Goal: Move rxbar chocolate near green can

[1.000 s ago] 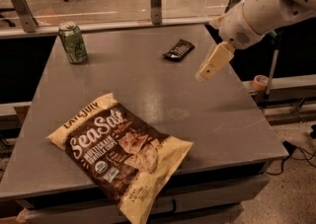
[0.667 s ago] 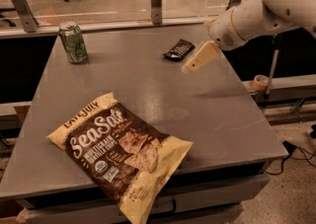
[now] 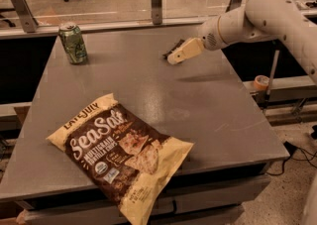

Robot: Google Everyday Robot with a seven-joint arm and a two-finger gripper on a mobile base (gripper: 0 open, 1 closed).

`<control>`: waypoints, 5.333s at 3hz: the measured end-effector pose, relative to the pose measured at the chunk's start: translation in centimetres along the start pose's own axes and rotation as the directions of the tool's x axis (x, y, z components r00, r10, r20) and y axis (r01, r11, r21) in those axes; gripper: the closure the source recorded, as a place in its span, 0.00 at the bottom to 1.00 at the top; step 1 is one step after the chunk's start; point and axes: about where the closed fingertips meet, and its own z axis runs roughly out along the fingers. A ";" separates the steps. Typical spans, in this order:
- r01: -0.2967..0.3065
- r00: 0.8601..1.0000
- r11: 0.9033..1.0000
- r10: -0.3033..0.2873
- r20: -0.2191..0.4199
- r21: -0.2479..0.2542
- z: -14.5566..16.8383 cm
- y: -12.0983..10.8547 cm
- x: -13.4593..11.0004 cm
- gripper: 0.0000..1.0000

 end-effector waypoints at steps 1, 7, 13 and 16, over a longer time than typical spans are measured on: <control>-0.116 0.992 0.993 0.116 0.040 -0.009 2.4 -1.5 0.5 0.00; -0.097 0.993 0.991 0.091 0.073 0.090 3.3 -3.7 -0.2 1.00; 0.234 0.957 0.952 -0.190 0.218 -0.198 13.3 9.1 -10.9 1.00; 0.235 0.955 0.926 -0.164 0.247 -0.297 18.9 14.7 -13.0 0.58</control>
Offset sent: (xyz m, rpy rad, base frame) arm 0.0622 0.0069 -0.0398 0.1737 0.1028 -0.1602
